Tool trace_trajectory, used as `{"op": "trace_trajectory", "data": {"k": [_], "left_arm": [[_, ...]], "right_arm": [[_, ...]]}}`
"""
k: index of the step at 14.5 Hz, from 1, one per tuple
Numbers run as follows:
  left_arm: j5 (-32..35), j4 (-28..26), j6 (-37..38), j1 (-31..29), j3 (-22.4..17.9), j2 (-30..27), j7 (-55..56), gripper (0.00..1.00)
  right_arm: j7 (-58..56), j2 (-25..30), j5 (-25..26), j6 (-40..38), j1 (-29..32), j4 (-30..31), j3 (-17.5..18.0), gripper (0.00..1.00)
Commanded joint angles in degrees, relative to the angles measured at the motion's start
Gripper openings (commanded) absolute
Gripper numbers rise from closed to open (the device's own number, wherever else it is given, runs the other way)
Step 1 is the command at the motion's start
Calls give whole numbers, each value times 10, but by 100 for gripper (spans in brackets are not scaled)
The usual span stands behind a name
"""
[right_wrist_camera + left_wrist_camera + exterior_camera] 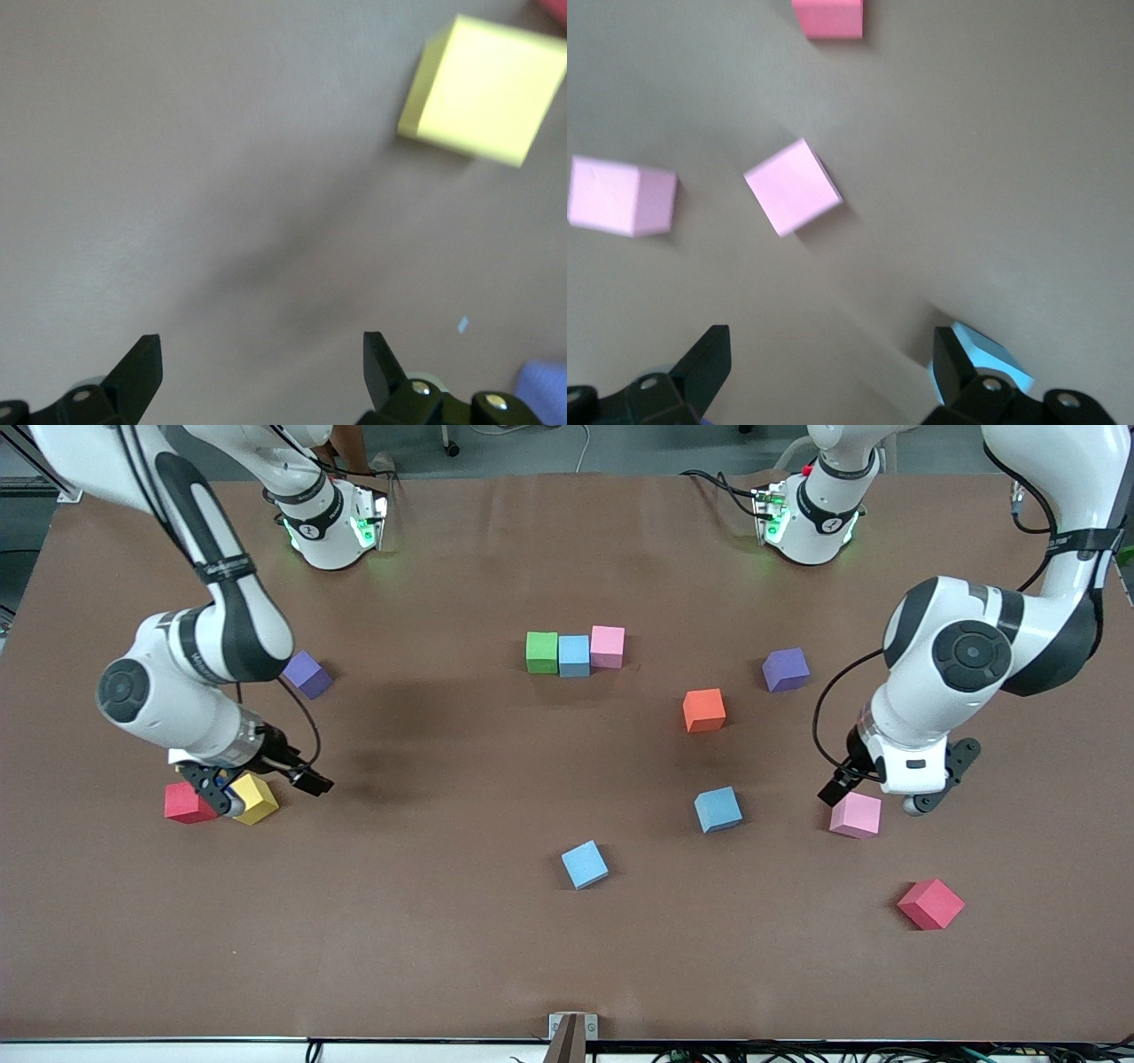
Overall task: Arrange 11 blocks into digit 3
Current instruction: 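Reach the left gripper to pink while the right gripper reaches yellow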
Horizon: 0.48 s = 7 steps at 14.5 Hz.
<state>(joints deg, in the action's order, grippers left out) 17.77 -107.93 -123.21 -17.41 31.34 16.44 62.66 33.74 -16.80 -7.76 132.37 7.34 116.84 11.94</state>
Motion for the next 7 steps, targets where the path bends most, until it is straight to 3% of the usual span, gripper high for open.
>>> {"op": "trace_trajectory", "data": {"k": [1,4,7], "left_arm": [[1,1,27,78,-99,-27,-108,100],[-3,1,54,105,-155,-35,-230,100],[-21,2,95,107,-192,-40,-391,100]], "right_arm": [[-37,-1,14,-16,7,-5,12,100],[-85,0,34,-40,5,-13,12,100],[-276,-1,86,-40,34,-27,10,100]]}}
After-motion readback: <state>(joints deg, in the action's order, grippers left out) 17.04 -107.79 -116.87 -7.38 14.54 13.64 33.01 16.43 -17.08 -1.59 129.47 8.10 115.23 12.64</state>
